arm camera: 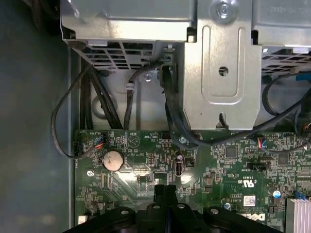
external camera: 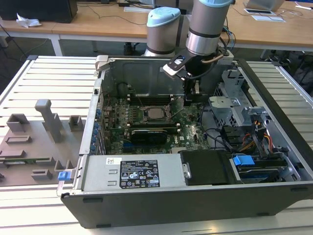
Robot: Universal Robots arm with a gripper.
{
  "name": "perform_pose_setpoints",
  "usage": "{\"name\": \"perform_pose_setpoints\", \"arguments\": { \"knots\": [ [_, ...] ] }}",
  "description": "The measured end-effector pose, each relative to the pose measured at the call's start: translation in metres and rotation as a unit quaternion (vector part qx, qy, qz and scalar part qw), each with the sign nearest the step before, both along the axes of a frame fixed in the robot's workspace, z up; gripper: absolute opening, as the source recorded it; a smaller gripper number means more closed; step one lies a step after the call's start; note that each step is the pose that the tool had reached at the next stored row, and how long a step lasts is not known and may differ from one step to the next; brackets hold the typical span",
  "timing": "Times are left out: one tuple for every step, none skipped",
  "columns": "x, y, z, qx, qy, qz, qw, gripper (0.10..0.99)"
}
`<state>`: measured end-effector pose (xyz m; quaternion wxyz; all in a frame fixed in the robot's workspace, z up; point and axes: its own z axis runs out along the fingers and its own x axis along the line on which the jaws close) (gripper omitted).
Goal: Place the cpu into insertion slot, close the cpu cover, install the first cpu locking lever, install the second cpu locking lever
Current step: 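Close the cpu cover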
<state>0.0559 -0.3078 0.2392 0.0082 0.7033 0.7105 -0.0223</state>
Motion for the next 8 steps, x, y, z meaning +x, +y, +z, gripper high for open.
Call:
{"name": "perform_pose_setpoints", "arguments": {
  "knots": [
    [-0.0027,0.0,0.0,0.0,0.0,0.0,1.0,0.106],
    [-0.0044,0.0,0.0,0.0,0.0,0.0,1.0,0.106],
    [-0.0055,0.0,0.0,0.0,0.0,0.0,1.0,0.106],
    [-0.0064,0.0,0.0,0.0,0.0,0.0,1.0,0.106],
    [-0.0074,0.0,0.0,0.0,0.0,0.0,1.0,0.106],
    [-0.0082,0.0,0.0,0.0,0.0,0.0,1.0,0.106],
    [-0.0088,0.0,0.0,0.0,0.0,0.0,1.0,0.106],
    [-0.0094,0.0,0.0,0.0,0.0,0.0,1.0,0.106]
  ]
}}
